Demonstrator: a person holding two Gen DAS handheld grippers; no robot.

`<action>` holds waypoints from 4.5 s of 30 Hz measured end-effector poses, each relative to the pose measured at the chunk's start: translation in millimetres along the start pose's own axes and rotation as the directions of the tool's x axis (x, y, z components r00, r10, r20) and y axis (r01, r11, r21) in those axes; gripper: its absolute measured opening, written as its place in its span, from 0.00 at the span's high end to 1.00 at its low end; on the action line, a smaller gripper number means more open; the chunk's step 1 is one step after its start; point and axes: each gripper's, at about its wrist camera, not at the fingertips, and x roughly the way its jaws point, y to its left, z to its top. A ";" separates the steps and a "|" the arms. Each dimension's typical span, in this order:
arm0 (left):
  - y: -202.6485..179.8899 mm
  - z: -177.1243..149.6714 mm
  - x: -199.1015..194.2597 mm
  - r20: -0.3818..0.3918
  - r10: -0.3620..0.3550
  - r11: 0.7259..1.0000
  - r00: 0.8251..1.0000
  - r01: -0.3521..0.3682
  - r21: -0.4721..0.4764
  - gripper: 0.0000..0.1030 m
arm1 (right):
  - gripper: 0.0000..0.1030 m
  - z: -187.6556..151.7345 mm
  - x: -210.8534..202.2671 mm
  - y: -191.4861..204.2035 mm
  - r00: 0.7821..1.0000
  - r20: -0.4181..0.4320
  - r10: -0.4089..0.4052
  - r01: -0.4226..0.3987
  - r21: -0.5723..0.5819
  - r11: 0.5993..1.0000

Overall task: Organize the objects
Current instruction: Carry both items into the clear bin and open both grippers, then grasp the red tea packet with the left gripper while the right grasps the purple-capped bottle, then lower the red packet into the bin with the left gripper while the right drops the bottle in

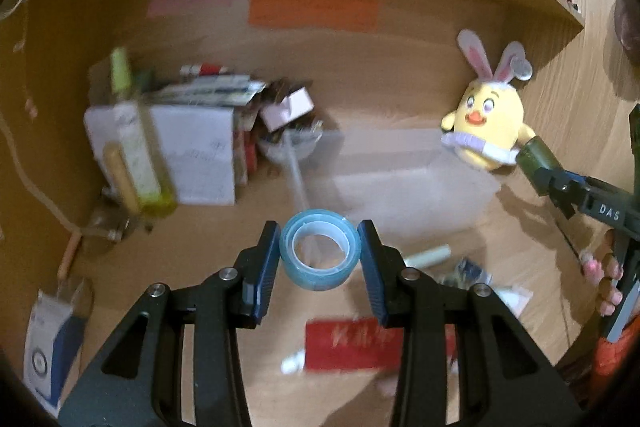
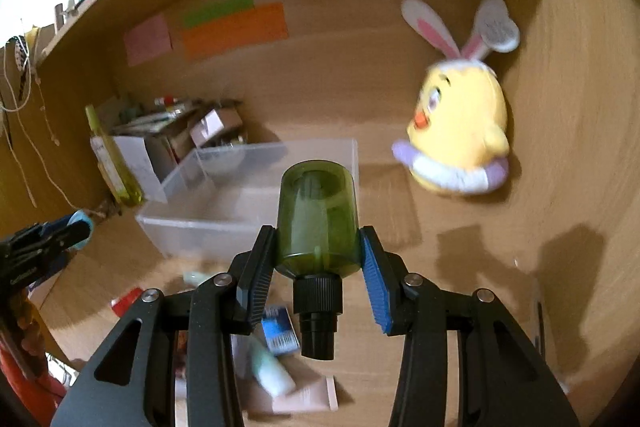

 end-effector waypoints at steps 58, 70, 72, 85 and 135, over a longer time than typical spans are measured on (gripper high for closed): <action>-29.6 38.4 40.1 -0.165 -0.094 0.987 0.982 0.114 0.116 0.06 | 0.26 26.6 25.4 37.3 0.997 -0.076 -0.030 0.013 -0.209 0.978; -38.4 -47.7 30.9 -0.277 -0.104 0.982 0.955 0.142 0.121 0.06 | 0.24 -50.1 -0.8 34.9 0.988 -0.153 0.009 -0.032 -0.149 0.988; -38.8 -58.3 32.6 -0.293 -0.110 0.983 0.950 0.148 0.111 0.06 | 0.24 -63.7 -0.4 35.0 0.984 -0.176 0.018 -0.042 -0.131 0.991; -61.9 -74.1 58.1 -0.349 -0.093 0.965 0.933 0.170 0.199 0.06 | 0.31 -112.2 6.2 32.3 0.962 -0.254 0.096 -0.106 -0.024 0.994; -71.8 -65.3 83.1 -0.393 -0.179 0.907 0.902 0.306 0.289 0.22 | 0.77 -85.8 16.2 4.3 0.981 -0.172 0.093 -0.090 0.030 0.996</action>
